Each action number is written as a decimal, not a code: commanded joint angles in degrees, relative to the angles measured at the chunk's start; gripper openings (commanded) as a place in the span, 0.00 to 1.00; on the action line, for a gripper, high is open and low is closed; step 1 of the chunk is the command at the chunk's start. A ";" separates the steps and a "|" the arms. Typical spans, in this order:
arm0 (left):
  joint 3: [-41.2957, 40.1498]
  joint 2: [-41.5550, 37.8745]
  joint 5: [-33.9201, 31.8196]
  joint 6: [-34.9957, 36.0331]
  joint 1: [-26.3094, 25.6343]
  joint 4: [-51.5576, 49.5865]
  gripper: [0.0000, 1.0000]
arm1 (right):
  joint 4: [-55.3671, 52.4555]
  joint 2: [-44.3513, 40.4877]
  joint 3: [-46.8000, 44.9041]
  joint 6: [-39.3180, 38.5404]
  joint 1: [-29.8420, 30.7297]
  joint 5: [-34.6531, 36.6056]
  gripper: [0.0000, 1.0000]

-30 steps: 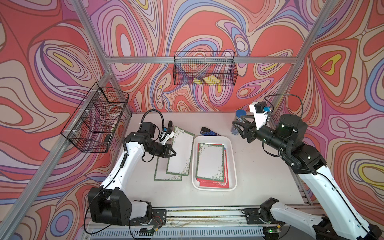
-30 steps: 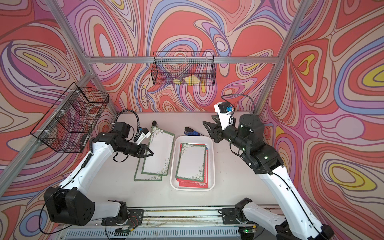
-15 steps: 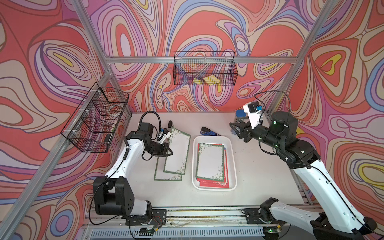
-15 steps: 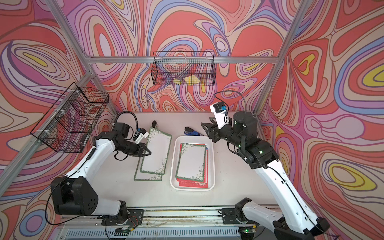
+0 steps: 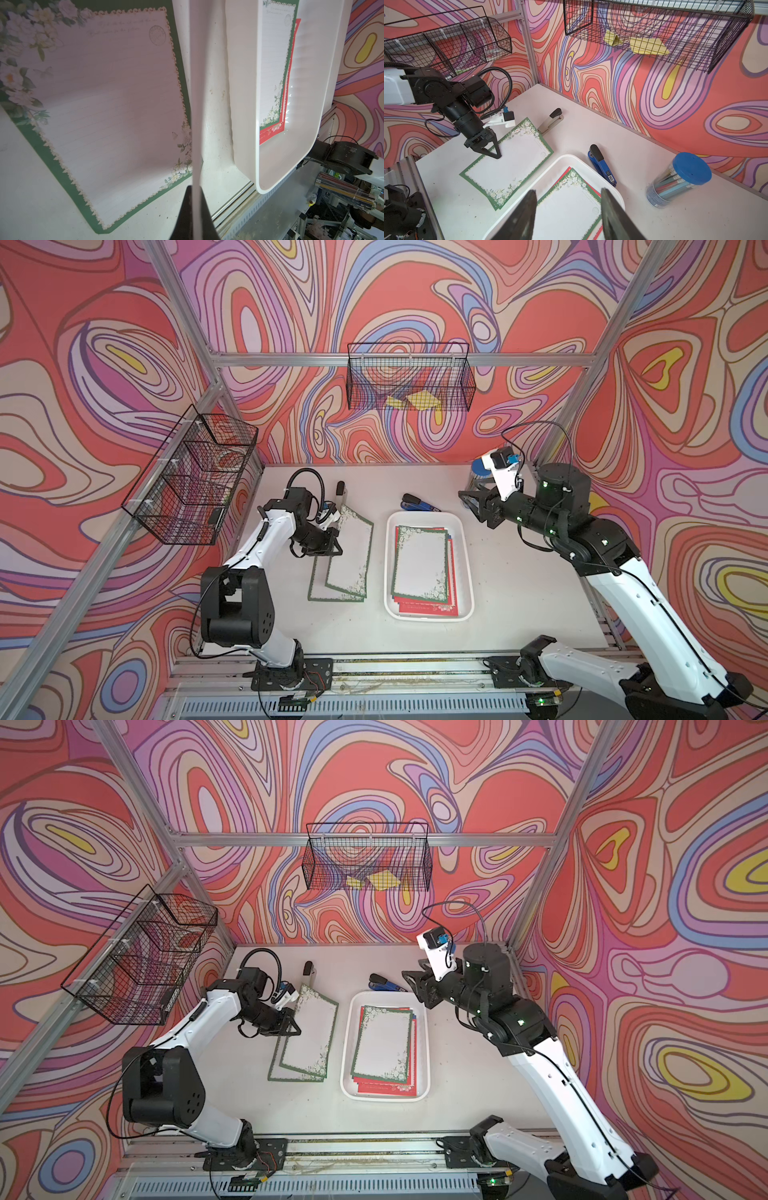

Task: Take out the stationery paper from the storage box
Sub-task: Place the stationery paper at the center of the board.

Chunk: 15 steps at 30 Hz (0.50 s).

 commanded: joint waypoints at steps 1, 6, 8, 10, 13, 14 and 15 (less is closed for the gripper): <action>1.03 0.94 -1.84 -1.62 0.57 0.26 0.00 | -2.22 0.75 1.83 -1.72 0.09 -0.60 0.53; 0.28 2.07 -2.71 -3.01 0.66 1.23 0.00 | -3.91 1.83 3.02 -2.47 0.10 -0.83 0.53; -0.10 2.39 -2.94 -3.19 0.75 1.64 0.00 | -4.72 2.25 3.33 -2.74 0.09 -1.08 0.53; -0.94 2.64 -4.59 -3.22 0.75 2.50 0.00 | -5.55 2.60 3.68 -2.81 0.10 -1.34 0.53; -1.15 3.98 -9.32 -2.77 0.82 2.16 0.00 | -6.30 2.90 3.79 -2.82 0.09 -2.05 0.53; -0.97 4.41 -9.74 -2.67 0.83 1.98 0.00 | -6.55 3.08 3.86 -2.82 0.09 -2.30 0.53; -0.92 4.72 -9.86 -2.58 0.88 2.02 0.00 | -7.11 3.37 4.12 -2.82 0.12 -2.73 0.53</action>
